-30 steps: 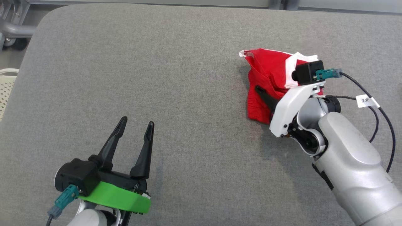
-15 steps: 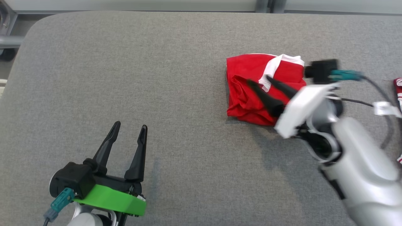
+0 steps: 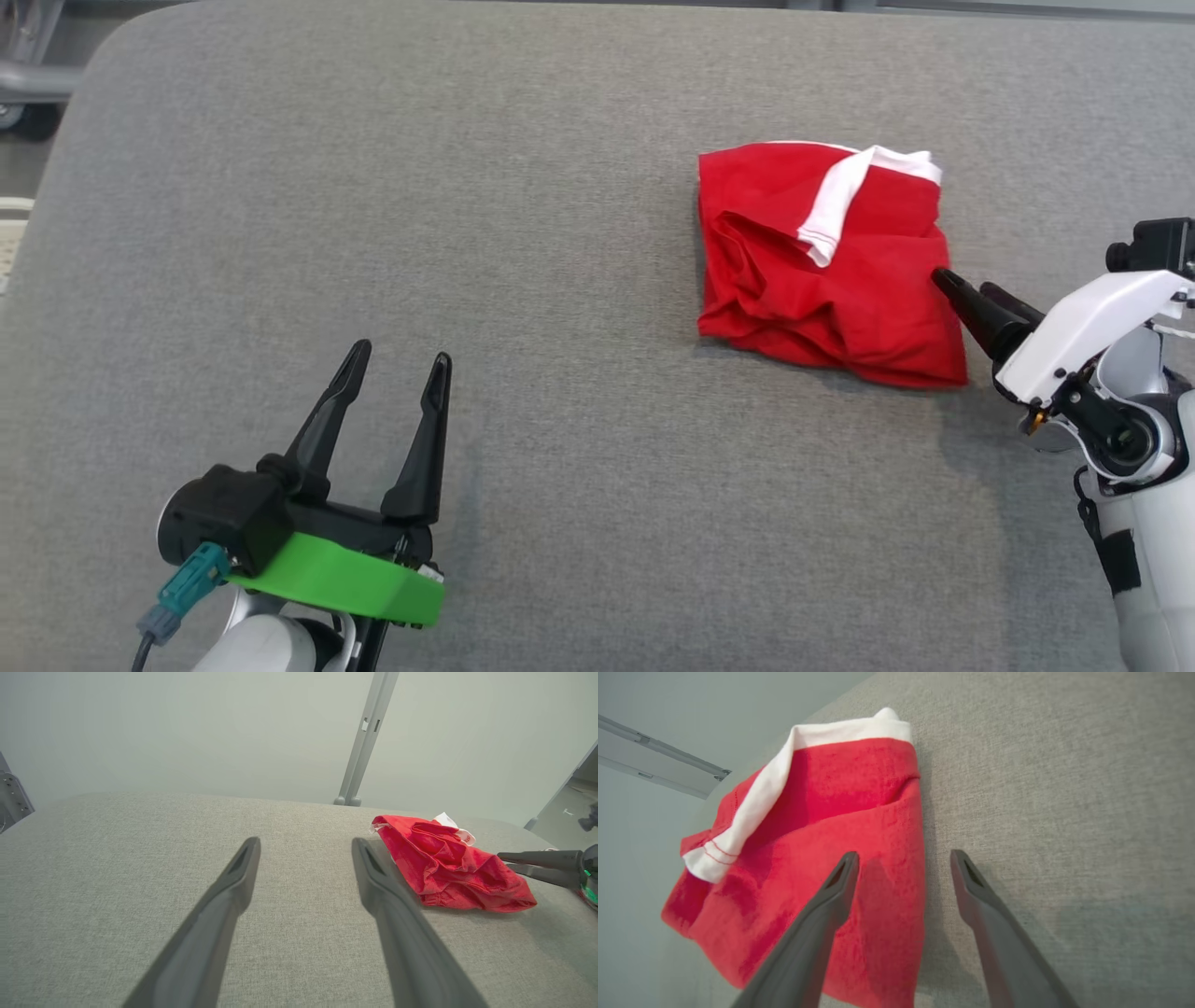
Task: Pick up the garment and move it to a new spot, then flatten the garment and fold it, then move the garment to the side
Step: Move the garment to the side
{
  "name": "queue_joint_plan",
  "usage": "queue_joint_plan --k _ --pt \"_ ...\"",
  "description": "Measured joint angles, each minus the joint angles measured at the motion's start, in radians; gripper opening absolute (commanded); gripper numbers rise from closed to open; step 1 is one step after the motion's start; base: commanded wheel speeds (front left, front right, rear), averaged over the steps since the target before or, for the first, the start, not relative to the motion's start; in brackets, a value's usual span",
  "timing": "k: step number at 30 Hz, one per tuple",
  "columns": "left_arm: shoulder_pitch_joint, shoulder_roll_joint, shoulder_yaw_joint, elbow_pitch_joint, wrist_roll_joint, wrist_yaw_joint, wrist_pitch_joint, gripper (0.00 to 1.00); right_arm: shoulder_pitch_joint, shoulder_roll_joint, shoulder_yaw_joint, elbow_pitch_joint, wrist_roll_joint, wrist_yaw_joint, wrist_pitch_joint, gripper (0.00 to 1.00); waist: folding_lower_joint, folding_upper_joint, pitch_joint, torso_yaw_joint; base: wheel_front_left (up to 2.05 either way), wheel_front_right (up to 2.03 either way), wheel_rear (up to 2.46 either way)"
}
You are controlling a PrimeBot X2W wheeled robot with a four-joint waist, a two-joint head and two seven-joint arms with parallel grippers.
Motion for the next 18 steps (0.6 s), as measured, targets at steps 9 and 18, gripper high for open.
queue_joint_plan --k 9,18 --pt "-0.006 -0.039 -0.004 0.033 0.000 -0.017 -0.007 1.00 -0.114 0.085 -0.047 0.087 0.035 0.000 0.091 0.00 0.0000 0.0000 -0.009 0.076 0.00 0.00 0.00" --pt "0.044 -0.047 0.047 0.033 0.000 -0.012 -0.009 1.00 -0.172 0.107 0.142 -0.142 0.027 0.000 0.253 0.00 0.0000 0.0000 -0.036 0.060 0.00 0.00 0.00"
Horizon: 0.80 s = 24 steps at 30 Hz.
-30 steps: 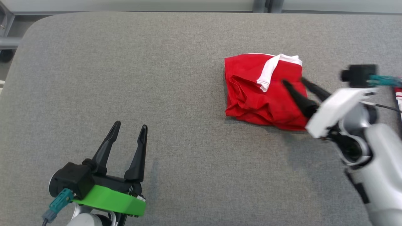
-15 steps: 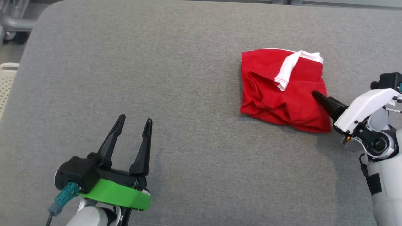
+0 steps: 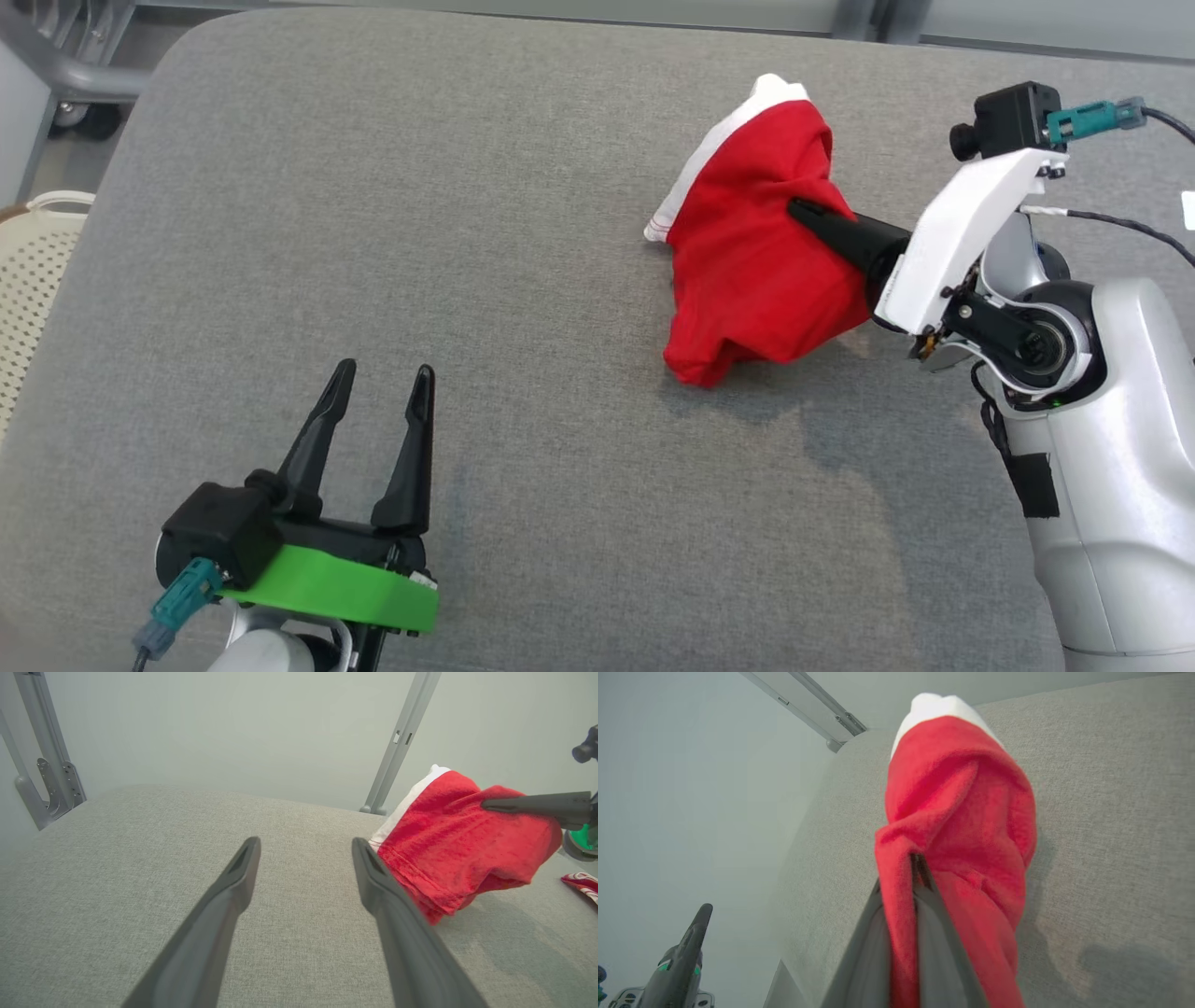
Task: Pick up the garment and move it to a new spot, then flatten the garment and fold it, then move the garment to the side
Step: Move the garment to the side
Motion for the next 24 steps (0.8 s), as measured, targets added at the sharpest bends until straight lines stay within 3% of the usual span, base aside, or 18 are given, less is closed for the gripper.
queue_joint_plan --k 6,7,9,18,24 --pt "0.019 0.012 0.014 -0.029 0.013 0.002 -0.002 1.00 0.015 0.005 -0.124 -0.020 -0.064 0.000 0.104 0.00 0.0000 0.0000 -0.003 -0.051 0.00 0.00 0.00" --pt "0.014 0.049 0.032 -0.064 0.026 0.013 0.011 1.00 0.093 -0.130 -0.323 -0.057 -0.148 0.000 0.161 0.00 0.0000 0.0000 0.029 -0.114 0.00 0.00 0.00" --pt "0.008 0.059 0.027 -0.085 0.035 0.020 0.033 1.00 0.109 -0.208 -0.404 -0.096 -0.163 0.000 0.182 0.00 0.0000 0.0000 0.055 -0.162 0.00 0.00 0.00" --pt "-0.031 0.072 0.016 -0.128 0.054 0.034 0.077 1.00 0.127 -0.315 -0.475 -0.015 -0.236 0.000 0.134 0.00 0.0000 0.0001 0.090 -0.235 0.00 0.00 0.00" --pt "-0.039 0.079 0.015 -0.145 0.058 0.041 0.094 1.00 0.128 -0.408 -0.434 0.077 -0.326 0.000 0.023 0.00 0.0000 0.0001 0.116 -0.246 0.00 0.00 0.00"
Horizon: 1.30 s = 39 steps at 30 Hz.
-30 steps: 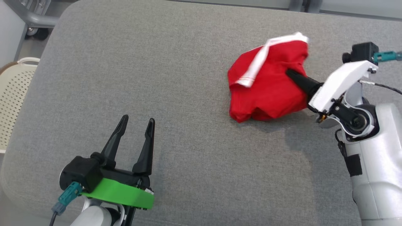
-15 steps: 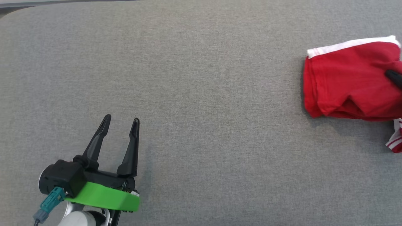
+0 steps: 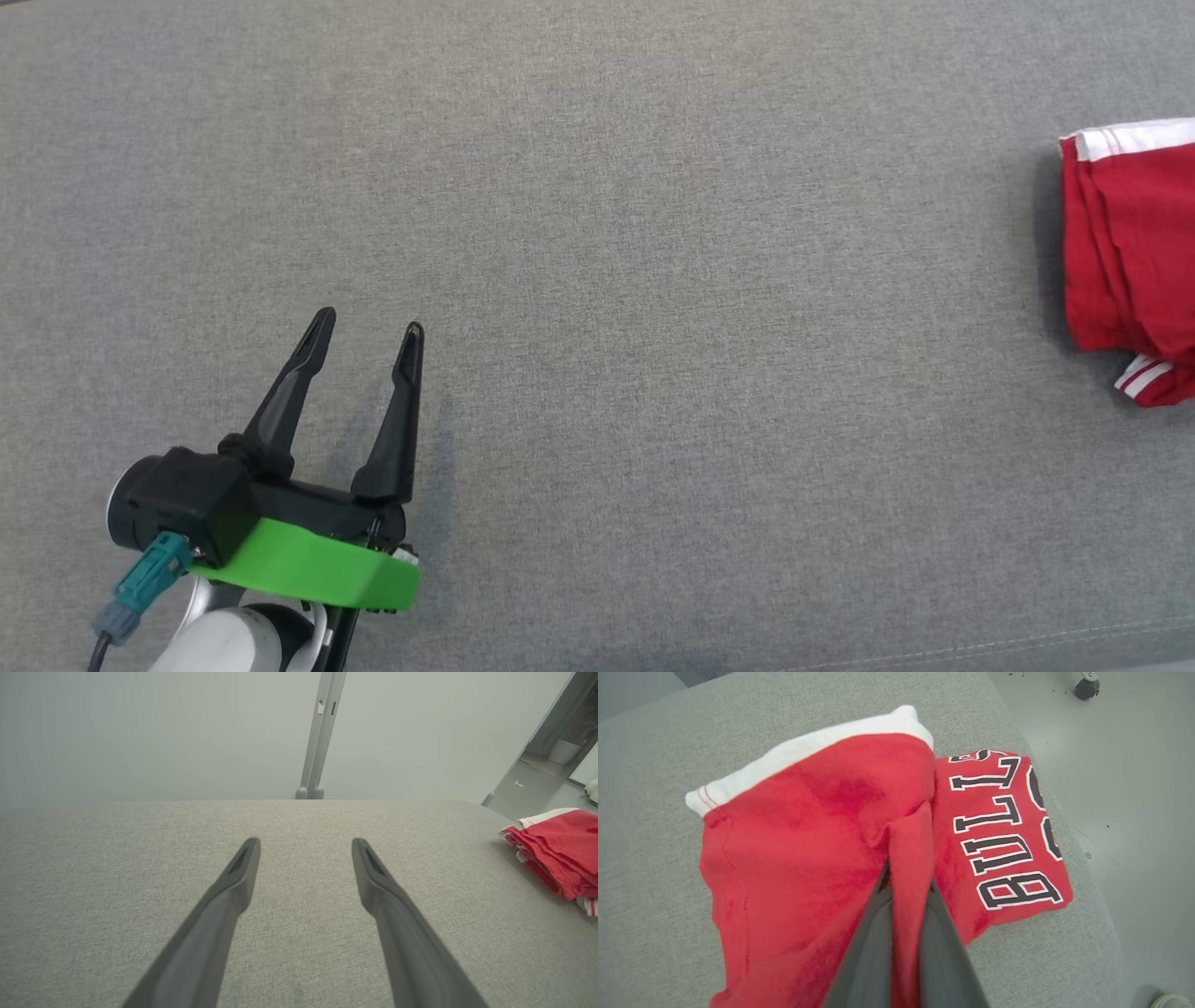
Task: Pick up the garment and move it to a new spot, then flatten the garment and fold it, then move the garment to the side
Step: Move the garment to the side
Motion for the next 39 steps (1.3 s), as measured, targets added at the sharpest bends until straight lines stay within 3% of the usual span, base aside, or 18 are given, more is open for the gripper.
queue_joint_plan --k 8,14,15,17,18,19,25,31,36,39 --pt "-0.014 -0.005 -0.012 -0.001 0.001 0.000 0.005 1.00 -0.019 -0.047 0.085 0.091 -0.067 0.001 -0.138 0.00 0.0000 0.0000 0.025 0.006 0.00 0.00 0.00" --pt "-0.024 -0.014 -0.015 0.004 0.000 0.000 0.004 1.00 -0.022 -0.091 0.089 0.182 -0.115 0.001 -0.207 0.00 0.0000 0.0000 0.031 0.021 0.00 0.00 0.00" --pt "-0.025 -0.015 -0.015 0.006 0.000 0.000 0.003 1.00 -0.022 -0.099 0.086 0.201 -0.133 0.001 -0.228 0.07 0.0000 0.0000 0.031 0.024 0.00 0.00 0.00" --pt "-0.025 -0.018 -0.015 0.008 -0.001 0.000 -0.001 1.00 -0.024 -0.108 0.076 0.240 -0.169 0.001 -0.266 0.40 0.0000 0.0000 0.030 0.027 0.00 0.00 0.00" --pt "-0.025 -0.019 -0.014 0.010 -0.002 0.000 -0.001 1.00 -0.028 -0.108 0.069 0.263 -0.179 0.001 -0.272 0.75 0.0000 0.0000 0.028 0.028 0.00 0.00 0.00" --pt "-0.025 -0.019 -0.015 0.012 -0.004 0.000 -0.001 1.00 -0.028 -0.106 0.071 0.278 -0.190 0.001 -0.285 1.00 0.0000 0.0000 0.026 0.028 0.00 0.00 0.00" --pt "-0.025 -0.018 -0.013 0.014 -0.007 0.004 -0.002 1.00 -0.047 -0.074 0.073 0.348 -0.267 0.001 -0.402 1.00 0.0000 0.0000 0.013 0.026 0.00 0.00 0.00" --pt "-0.023 -0.024 -0.018 0.018 -0.010 0.007 -0.005 1.00 -0.046 -0.092 0.096 0.363 -0.341 0.001 -0.524 1.00 0.0000 0.0000 -0.014 0.023 0.00 0.00 0.00" --pt "0.011 -0.025 -0.009 0.042 -0.021 0.016 -0.022 1.00 -0.039 -0.035 0.111 0.247 -0.340 0.001 -0.661 1.00 0.0000 -0.0001 -0.052 0.025 0.00 0.00 0.00" --pt "0.045 -0.024 0.003 0.069 -0.036 0.026 -0.032 1.00 0.033 0.029 0.175 0.076 -0.320 0.001 -0.726 1.00 0.0000 0.0000 -0.092 0.025 0.00 0.00 0.00"
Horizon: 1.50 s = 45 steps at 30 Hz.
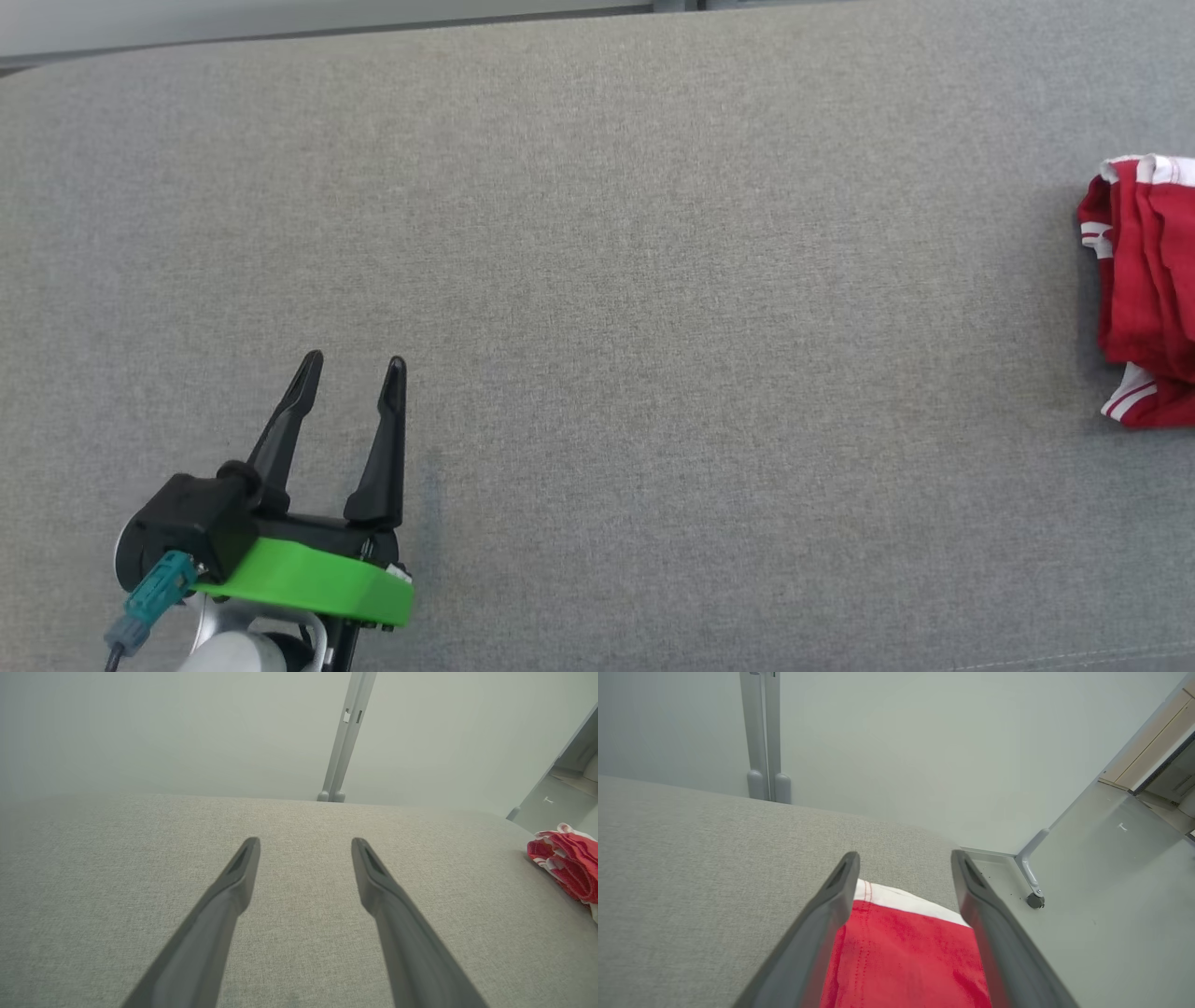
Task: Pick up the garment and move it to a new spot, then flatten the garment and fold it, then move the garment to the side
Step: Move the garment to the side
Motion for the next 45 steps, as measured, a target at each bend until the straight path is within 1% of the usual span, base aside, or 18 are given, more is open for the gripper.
queue_joint_plan --k 4,6,9,12,14,16,19,22,25,29,34,39,45 --pt "0.035 0.003 0.020 0.046 -0.014 0.024 -0.011 1.00 0.115 0.063 0.061 -0.172 0.020 0.000 -0.025 1.00 0.0000 0.0000 -0.047 0.005 0.00 0.00 0.00" --pt "0.049 0.007 0.030 0.071 -0.018 0.032 -0.016 1.00 0.176 0.095 0.091 -0.234 0.020 0.000 -0.029 1.00 0.0000 0.0000 -0.070 0.010 0.00 0.00 0.00" --pt "0.062 0.010 0.043 0.102 -0.026 0.039 -0.022 1.00 0.252 0.131 0.128 -0.312 0.021 0.000 -0.045 1.00 -0.0001 0.0000 -0.099 0.027 0.00 0.00 0.00" --pt "0.070 0.010 0.053 0.140 -0.028 0.037 -0.034 1.00 0.320 0.174 0.128 -0.346 0.021 0.000 -0.082 1.00 -0.0001 0.0000 -0.117 0.057 0.00 0.00 0.00" --pt "0.071 0.006 0.055 0.165 -0.027 0.013 -0.043 1.00 0.367 0.202 0.116 -0.344 0.018 0.000 -0.115 1.00 -0.0001 0.0000 -0.130 0.079 0.00 0.00 0.00" --pt "0.072 0.004 0.042 0.199 -0.024 -0.030 -0.051 1.00 0.410 0.208 0.110 -0.329 -0.009 0.000 -0.164 1.00 -0.0001 0.0000 -0.144 0.102 0.00 0.00 0.00" --pt "0.074 -0.001 0.035 0.243 -0.018 -0.097 -0.060 1.00 0.460 0.249 0.092 -0.286 -0.027 0.000 -0.243 1.00 0.0000 0.0000 -0.168 0.133 0.00 0.00 0.00" --pt "0.092 -0.018 0.060 0.274 -0.007 -0.145 -0.062 1.00 0.484 0.307 0.054 -0.246 -0.043 0.000 -0.308 1.00 -0.0001 0.0000 -0.195 0.158 0.00 0.00 0.00" --pt "0.117 -0.050 0.119 0.278 0.026 -0.183 -0.065 1.00 0.489 0.371 0.037 -0.225 -0.093 0.000 -0.334 1.00 0.0000 0.0000 -0.219 0.179 0.00 0.00 0.00" --pt "0.162 -0.076 0.150 0.321 0.064 -0.237 -0.065 1.00 0.522 0.419 0.005 -0.190 -0.155 0.000 -0.342 1.00 -0.0001 0.0000 -0.249 0.200 0.00 0.00 0.00" --pt "0.174 -0.105 0.194 0.369 0.102 -0.276 -0.065 1.00 0.546 0.444 -0.040 -0.193 -0.227 0.000 -0.345 1.00 -0.0001 0.0000 -0.274 0.218 0.00 0.00 0.00" --pt "0.184 -0.130 0.232 0.393 0.132 -0.310 -0.065 1.00 0.567 0.451 -0.051 -0.207 -0.233 0.000 -0.346 1.00 -0.0001 0.0000 -0.280 0.209 0.00 0.00 0.00" --pt "0.185 -0.165 0.273 0.410 0.159 -0.337 -0.065 1.00 0.588 0.451 -0.076 -0.219 -0.220 0.000 -0.346 1.00 -0.0001 0.0000 -0.281 0.190 0.00 0.00 0.00"
